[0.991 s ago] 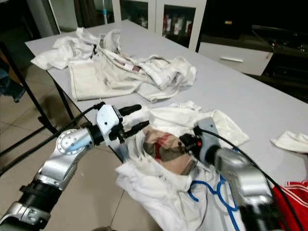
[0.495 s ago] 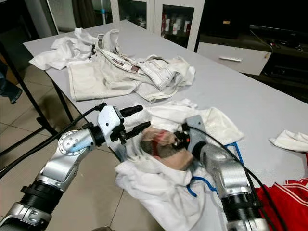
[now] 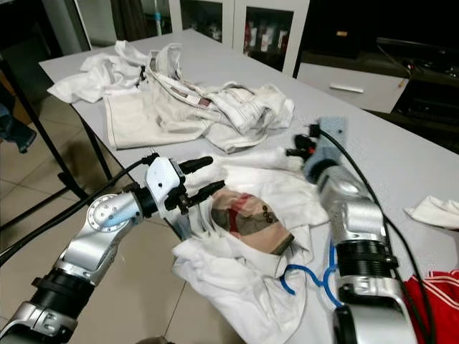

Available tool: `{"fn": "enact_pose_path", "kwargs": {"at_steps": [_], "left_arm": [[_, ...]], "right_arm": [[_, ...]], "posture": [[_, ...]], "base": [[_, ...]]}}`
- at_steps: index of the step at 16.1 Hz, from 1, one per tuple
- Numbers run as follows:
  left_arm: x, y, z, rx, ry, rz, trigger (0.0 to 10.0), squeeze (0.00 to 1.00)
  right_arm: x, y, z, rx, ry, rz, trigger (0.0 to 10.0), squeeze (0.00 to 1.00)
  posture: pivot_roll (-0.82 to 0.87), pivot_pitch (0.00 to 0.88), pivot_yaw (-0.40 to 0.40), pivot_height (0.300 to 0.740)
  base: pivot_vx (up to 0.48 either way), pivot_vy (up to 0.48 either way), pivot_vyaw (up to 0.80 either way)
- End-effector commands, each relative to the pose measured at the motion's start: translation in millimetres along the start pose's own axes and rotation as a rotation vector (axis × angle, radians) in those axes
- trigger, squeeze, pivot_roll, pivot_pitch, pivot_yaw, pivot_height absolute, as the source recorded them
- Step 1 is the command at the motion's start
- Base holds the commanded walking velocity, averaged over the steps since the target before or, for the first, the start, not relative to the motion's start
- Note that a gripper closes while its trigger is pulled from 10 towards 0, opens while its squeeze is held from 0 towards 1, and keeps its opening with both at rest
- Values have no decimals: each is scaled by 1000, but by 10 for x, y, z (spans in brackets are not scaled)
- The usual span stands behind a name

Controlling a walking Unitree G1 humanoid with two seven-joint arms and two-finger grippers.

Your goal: Hang hanger

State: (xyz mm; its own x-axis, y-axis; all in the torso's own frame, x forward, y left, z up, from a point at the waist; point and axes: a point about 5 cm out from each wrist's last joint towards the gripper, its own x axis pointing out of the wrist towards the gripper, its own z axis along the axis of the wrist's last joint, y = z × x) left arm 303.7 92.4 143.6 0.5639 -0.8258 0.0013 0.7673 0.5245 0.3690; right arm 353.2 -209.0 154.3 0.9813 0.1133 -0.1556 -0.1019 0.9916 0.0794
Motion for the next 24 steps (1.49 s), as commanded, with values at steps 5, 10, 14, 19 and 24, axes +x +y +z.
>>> {"fn": "enact_pose_path", "kwargs": {"at_steps": [5,10,14,19,24], "left_arm": [[-1,-8,30,19,0,1,10000,0],[2,-9,37,26,0,-8,10000,0],[35,-17,47,32,-4,-20,10000,0],[20,-19,34,33,1,-23,10000,0],[34,-27,41,35,0,-26,10000,0]], "right_arm": [[-34,-266,128,-179,-32,-98,10000,0],[-278,-217,-177,-232,135,159,10000,1000],[-354,-236,-417,-122,277,181,10000,0],[-452,-12,-599,-92,375,338,10000,0],[-413,232,-633,-47,358,381,0,0]], "posture": [[9,0,-7,723],[3,1,-1,723],[0,0,2,723],[6,0,2,723],[6,0,7,723]], "base": [[0,0,0],[0,0,0],[0,0,0],[0,0,0],[0,0,0]]}}
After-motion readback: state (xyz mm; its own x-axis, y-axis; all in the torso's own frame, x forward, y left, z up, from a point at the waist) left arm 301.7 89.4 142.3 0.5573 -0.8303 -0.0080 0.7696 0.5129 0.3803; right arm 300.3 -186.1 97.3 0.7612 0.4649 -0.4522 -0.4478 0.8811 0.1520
